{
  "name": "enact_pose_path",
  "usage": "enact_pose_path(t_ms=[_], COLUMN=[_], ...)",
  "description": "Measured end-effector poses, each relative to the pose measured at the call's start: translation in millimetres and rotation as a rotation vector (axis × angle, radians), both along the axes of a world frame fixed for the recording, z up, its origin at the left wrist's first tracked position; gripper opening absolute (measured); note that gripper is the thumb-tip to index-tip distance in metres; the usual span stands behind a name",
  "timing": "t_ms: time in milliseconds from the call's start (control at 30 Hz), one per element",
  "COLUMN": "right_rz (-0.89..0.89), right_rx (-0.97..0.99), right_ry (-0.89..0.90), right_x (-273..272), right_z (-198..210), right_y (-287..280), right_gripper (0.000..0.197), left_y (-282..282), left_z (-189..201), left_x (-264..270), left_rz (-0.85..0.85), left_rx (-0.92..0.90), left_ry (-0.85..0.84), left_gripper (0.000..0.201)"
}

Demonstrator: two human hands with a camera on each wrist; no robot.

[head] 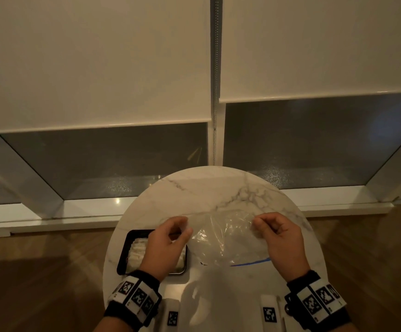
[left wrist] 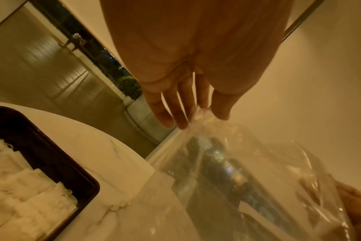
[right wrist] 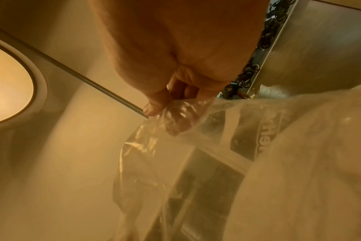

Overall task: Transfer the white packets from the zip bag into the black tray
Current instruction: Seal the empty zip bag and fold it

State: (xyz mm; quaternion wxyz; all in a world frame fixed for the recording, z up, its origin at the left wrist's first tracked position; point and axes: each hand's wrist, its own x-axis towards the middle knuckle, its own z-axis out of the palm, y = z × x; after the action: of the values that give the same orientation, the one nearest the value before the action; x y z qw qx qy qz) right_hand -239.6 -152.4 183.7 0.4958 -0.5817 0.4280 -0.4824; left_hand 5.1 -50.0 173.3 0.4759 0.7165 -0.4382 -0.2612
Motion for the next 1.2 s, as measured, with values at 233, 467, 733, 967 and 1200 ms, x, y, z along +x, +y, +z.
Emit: enact_pose_path(t_ms=[233,467,733,967,1200], right_rz=[-0.054,-0.095,-0.044,0.328,0.307], right_rx=[0.014,0.016,0.507,0.898,0.737], right_ry=[0.061,-0.004,-0.104,-0.587,-0.349], right_x=[-9,-6,-19,32,49], right_z=[-1,10,-58,-82,-59], right_y=[-15,-20,-19,-13,-21], right_gripper=[0.011,0.004,0.11,0.105,0.042], left_y=[-3,-9,-11,-8,31], left_z=[5,22,24,29,16], left_x=[16,23,29,25,69], left_rz=[0.074,0.049,0.131,0.122,0.174], left_rx=[0.037,0.006,-0.131,-0.123,0.097], left_ry=[-0.047,-0.053,0.465,0.794,0.558], left_gripper=[0.016,0.017,0.021,0.025,0.022])
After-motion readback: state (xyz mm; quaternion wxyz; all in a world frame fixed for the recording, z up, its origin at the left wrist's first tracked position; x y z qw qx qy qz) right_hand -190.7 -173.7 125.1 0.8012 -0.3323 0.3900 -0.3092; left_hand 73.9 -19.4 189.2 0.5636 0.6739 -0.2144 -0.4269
